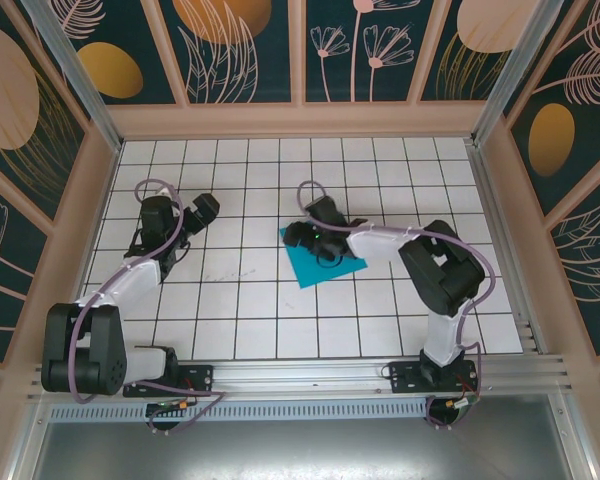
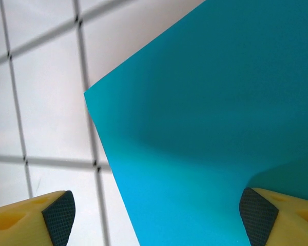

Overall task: Fold a paper plane with a square sheet of paper (pick it up from the middle)
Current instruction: Move the square sheet of paper to the center of the table, then first fold in half a square sheet of paper at the center of the table.

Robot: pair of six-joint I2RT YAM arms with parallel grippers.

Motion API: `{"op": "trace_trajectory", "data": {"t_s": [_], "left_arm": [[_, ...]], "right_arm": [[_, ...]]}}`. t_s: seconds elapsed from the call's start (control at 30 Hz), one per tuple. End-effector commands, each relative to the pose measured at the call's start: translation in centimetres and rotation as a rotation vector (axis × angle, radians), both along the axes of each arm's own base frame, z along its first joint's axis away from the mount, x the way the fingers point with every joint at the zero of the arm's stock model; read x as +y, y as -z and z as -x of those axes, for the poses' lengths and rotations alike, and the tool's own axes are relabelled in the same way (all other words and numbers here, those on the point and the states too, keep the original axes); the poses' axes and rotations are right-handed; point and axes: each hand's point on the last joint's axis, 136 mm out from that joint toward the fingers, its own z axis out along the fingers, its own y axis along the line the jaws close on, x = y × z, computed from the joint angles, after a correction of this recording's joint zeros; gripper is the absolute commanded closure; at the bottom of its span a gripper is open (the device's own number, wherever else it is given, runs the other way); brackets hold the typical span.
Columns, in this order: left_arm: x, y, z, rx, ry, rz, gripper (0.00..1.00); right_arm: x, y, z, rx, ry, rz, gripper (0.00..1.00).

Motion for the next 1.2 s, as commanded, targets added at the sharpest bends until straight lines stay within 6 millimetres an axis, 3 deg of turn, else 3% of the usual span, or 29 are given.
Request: {"op": "trace_trajectory", "data": {"t_s": [0.0,0.1,0.17,0.43,0.57,0.77,1.07,1.17], "left_arm": [[-1.6,-0.1,0.4,-0.008,0.037,0.035,0.01],[-2.8,0.3,0.7,0.006,0.061,0.050,0.02],[-3.5,0.5,1.0,0.012,0.072,0.066,0.01],[-4.6,1.3,2.5,0.034,0.082,0.112,0.02],[-4.8,1.3,2.6,0.039,0.086,0.112,0.01],[-5.1,1.4,2.8,0.047,0.092,0.120,0.01],[-6.0,2.3,3.2,0.081,0.113,0.144,0.02],[-6.3,2.7,3.5,0.092,0.117,0.155,0.01]], "right_arm": [[-1.6,2.1,3.6,0.173,0.048,0.062,0.13],[-1.2,-1.3,1.3,0.077,0.035,0.047,0.11],[-1.4,-2.5,-0.1,0.029,0.018,0.039,0.11],[-4.7,-0.8,-5.5,0.026,0.077,0.078,0.14],[-5.2,0.5,-6.5,0.056,0.072,0.109,0.15],[-6.8,2.5,-5.5,0.116,0.088,0.180,0.15],[-14.4,4.1,0.9,0.188,0.230,0.380,0.16],[-15.8,3.0,1.0,0.142,0.226,0.438,0.16]]}}
